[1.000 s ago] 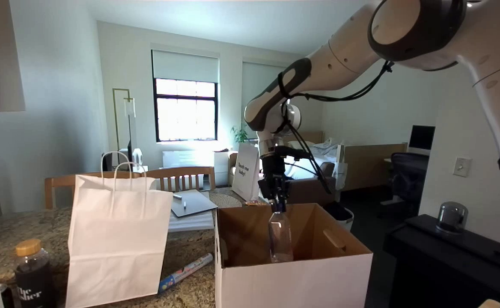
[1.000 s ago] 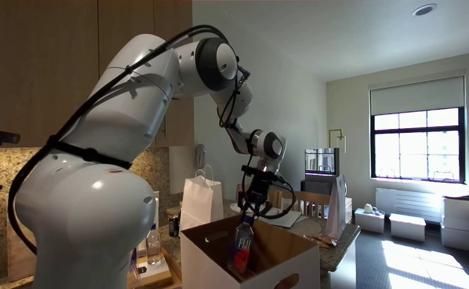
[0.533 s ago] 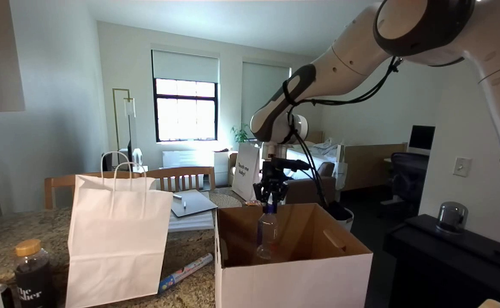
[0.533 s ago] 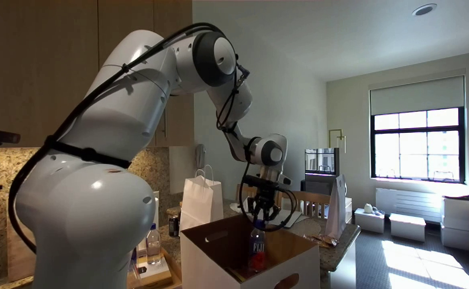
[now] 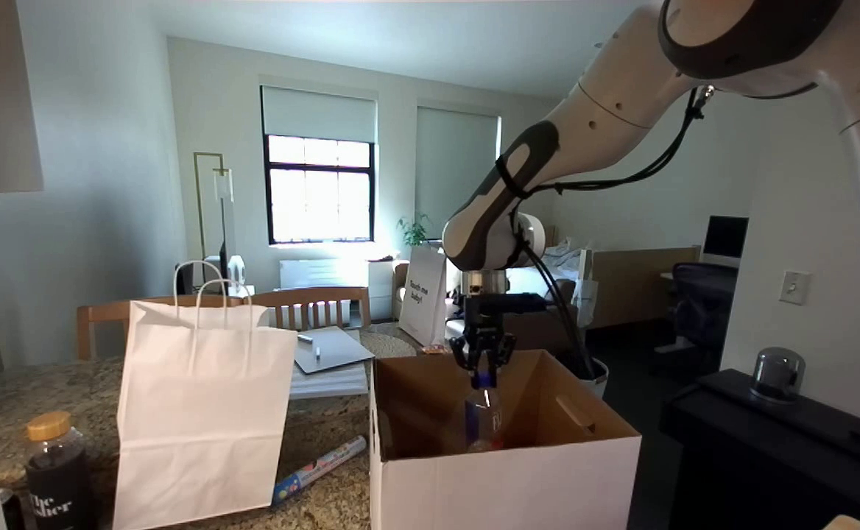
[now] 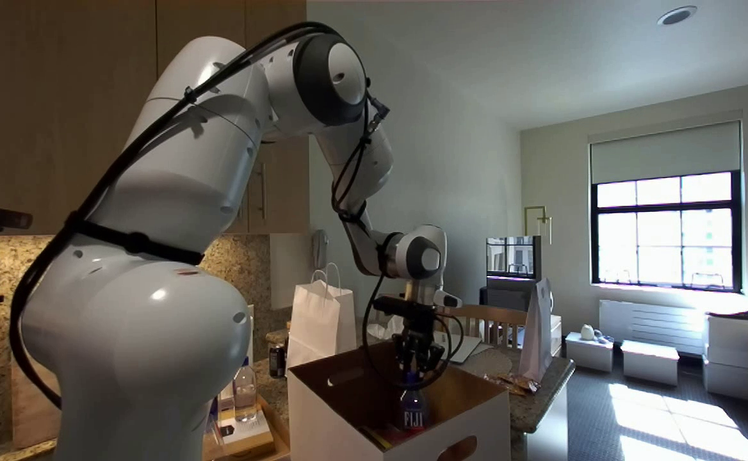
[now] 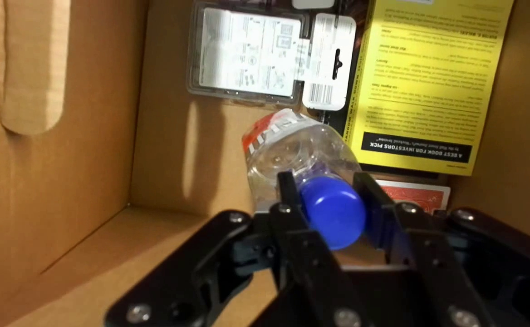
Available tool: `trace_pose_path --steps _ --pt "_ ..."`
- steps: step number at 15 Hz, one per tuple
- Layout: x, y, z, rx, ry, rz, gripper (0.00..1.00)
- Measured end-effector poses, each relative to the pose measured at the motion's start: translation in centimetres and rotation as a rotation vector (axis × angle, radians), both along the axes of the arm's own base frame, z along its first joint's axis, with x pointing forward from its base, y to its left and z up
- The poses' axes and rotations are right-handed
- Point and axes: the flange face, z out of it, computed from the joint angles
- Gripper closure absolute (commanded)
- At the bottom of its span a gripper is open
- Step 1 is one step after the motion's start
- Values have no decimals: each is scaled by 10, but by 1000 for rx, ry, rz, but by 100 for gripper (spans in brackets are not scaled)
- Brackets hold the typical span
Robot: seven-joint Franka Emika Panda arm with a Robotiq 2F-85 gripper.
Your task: Pick up the bottles from the countertop and put it in the box.
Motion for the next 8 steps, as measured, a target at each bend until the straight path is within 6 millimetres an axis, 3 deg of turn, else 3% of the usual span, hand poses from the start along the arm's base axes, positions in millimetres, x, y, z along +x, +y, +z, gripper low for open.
trace_pose_path --steps 8 --pt "-23 -20 -6 47 -42 -113 85"
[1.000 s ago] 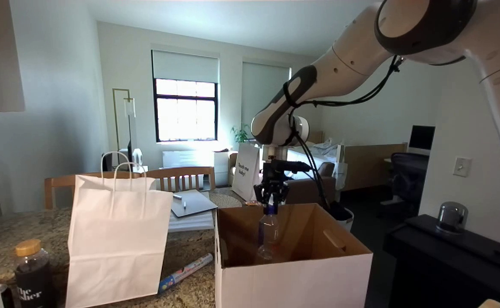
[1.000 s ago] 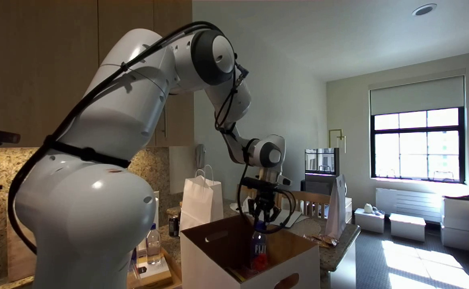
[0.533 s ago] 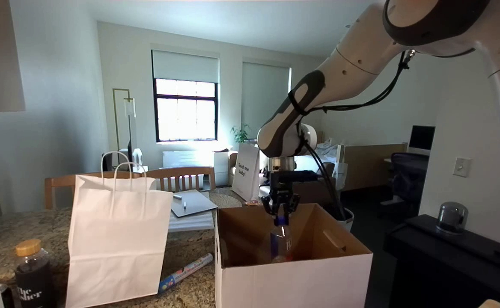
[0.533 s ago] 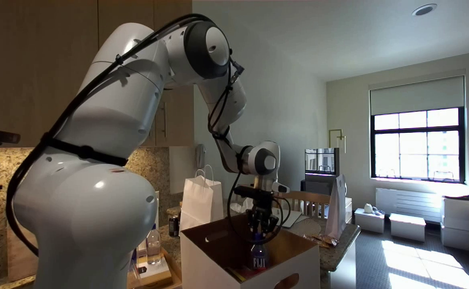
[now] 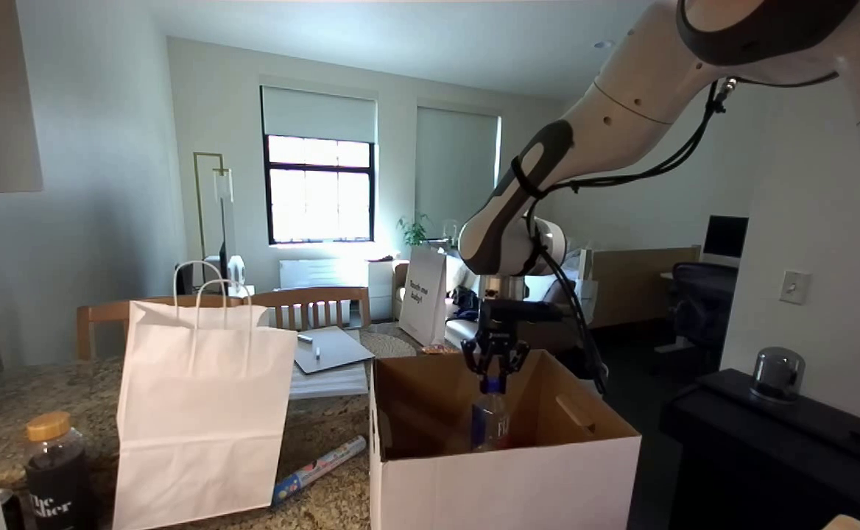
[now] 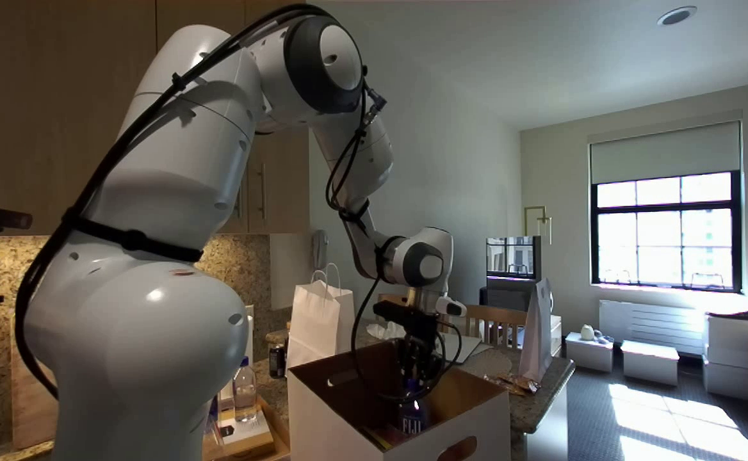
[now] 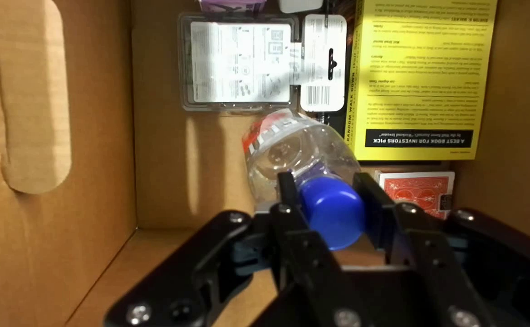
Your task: Pick up the bottles from the countertop and put it in the box.
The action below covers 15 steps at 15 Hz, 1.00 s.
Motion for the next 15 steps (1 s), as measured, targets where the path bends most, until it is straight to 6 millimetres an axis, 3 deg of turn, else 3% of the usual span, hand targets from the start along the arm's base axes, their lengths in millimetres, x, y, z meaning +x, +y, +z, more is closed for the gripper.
trace_pose_path --steps 15 --pt "-8 -2 3 4 -7 -14 85"
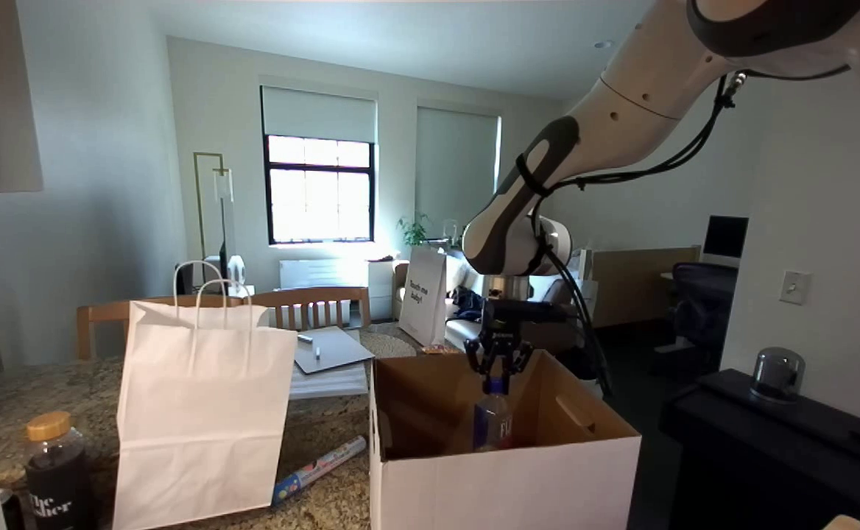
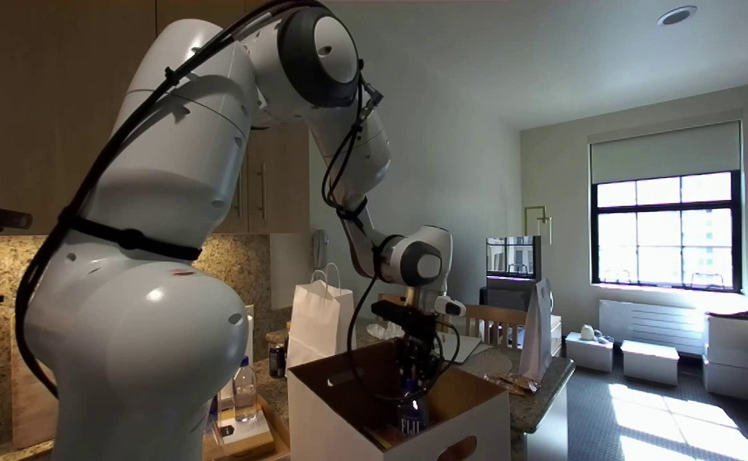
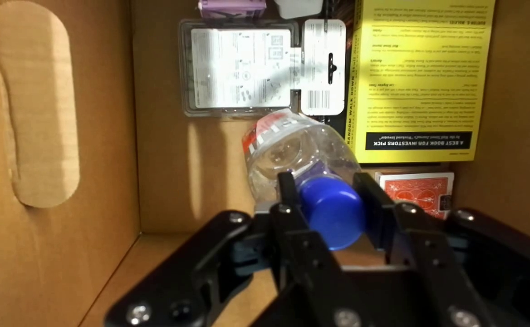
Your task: Pick up the bottles from the countertop and put it in the box.
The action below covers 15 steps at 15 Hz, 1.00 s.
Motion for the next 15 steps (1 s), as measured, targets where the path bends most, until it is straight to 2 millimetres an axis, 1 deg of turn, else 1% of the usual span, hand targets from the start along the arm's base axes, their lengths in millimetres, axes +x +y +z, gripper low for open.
trace_pose_path --steps 3,8,10,13,15 --pt "1 -9 3 2 -4 -39 85" --pt "1 -41 11 -3 -18 -124 85" --pt "1 -49 14 -4 -22 -139 85" --pt "1 -49 14 -3 -20 -138 85" --pt "2 -39 15 2 -20 -119 85"
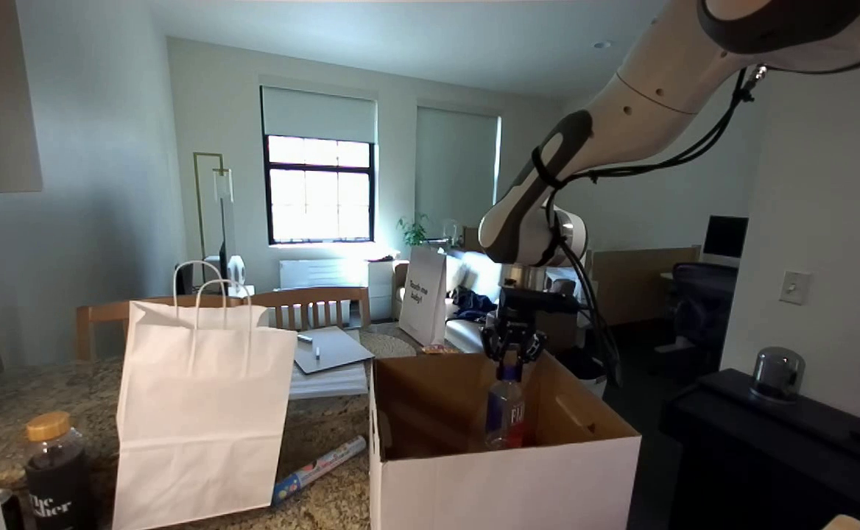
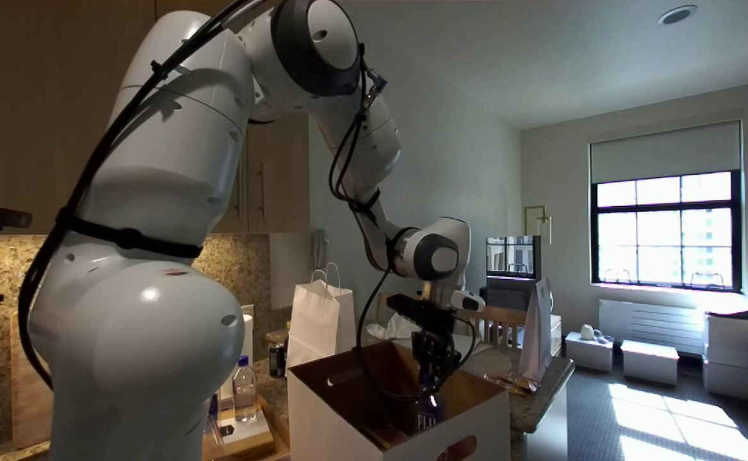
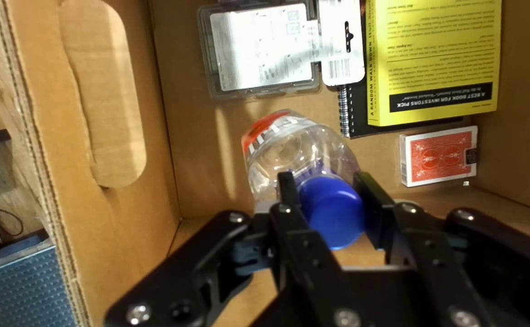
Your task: Pick up the bottles from the countertop and put it in the box.
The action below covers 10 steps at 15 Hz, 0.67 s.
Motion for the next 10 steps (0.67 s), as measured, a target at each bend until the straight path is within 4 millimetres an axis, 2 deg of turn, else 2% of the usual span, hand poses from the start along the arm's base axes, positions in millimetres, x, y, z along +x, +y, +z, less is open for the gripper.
trace_pose_path --steps 4,10 --pt "6 39 5 11 -13 73 85" --pt "22 102 27 30 -63 200 85"
